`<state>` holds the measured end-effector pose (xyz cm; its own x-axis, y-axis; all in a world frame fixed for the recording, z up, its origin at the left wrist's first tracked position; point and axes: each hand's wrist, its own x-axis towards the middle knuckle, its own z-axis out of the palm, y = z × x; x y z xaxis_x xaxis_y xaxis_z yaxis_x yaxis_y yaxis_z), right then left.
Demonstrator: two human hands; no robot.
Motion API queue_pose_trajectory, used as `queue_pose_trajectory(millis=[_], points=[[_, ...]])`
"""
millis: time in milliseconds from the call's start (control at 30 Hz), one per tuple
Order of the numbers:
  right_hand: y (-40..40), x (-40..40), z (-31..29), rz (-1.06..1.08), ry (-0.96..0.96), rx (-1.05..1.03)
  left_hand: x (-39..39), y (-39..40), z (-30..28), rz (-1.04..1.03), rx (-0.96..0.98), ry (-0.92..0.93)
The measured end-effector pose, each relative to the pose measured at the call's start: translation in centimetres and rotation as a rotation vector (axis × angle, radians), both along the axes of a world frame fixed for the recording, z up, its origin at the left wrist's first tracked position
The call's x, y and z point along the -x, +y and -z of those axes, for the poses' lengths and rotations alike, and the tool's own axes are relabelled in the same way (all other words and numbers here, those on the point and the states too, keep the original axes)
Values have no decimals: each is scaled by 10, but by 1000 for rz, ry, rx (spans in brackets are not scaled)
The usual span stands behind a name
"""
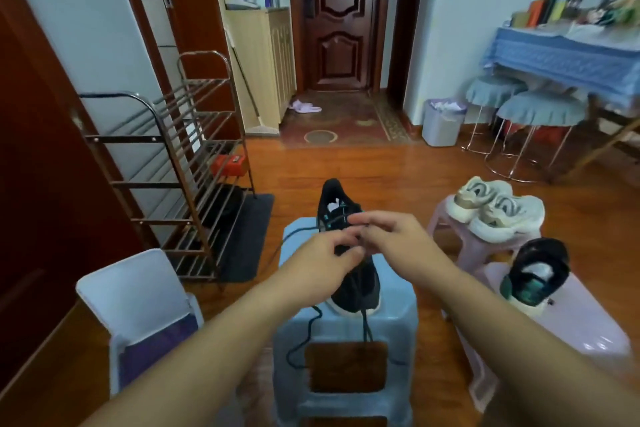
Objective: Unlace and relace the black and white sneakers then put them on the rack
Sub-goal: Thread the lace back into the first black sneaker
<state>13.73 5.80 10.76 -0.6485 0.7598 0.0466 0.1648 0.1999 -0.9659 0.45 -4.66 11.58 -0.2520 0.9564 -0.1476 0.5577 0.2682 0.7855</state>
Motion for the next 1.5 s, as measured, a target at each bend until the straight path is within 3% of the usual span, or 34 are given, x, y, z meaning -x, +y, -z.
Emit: queue_pose_trajectory(millis=[100, 200, 333, 500, 567, 700, 800, 900, 967, 1033, 1200, 1367, 1500], points=[[13, -4, 12, 69, 73, 203, 1, 10, 22, -42, -43, -84], [29, -4, 21, 3, 163, 384, -1, 21, 37, -40, -34, -188], [26, 6, 45, -156, 123, 368, -7, 34, 53, -38, -66, -506], [62, -3, 52, 77, 523, 663, -7, 41, 65, 140, 55, -364], [88, -13, 53, 218, 552, 709, -11, 39, 65, 281, 163, -296], [119, -25, 68, 360, 295, 612, -24, 36, 67, 401, 325, -146], [115, -22, 71, 297, 100, 506, -17, 36, 59, 431, 328, -53], [94, -21, 65, 124, -69, 467, 8, 44, 64, 199, 164, 32], [80, -23, 65, 69, -138, 485, 24, 52, 75, 14, 11, 266], [71, -23, 68, 87, -184, 461, 31, 58, 84, -10, -66, 431], [68, -13, 84, 159, -273, 152, 34, 64, 106, 37, -96, 390], [59, -10, 97, 98, -362, 108, 33, 65, 115, -9, -150, 260], [54, -8, 99, 95, -456, -215, 31, 66, 120, -24, -179, 243]])
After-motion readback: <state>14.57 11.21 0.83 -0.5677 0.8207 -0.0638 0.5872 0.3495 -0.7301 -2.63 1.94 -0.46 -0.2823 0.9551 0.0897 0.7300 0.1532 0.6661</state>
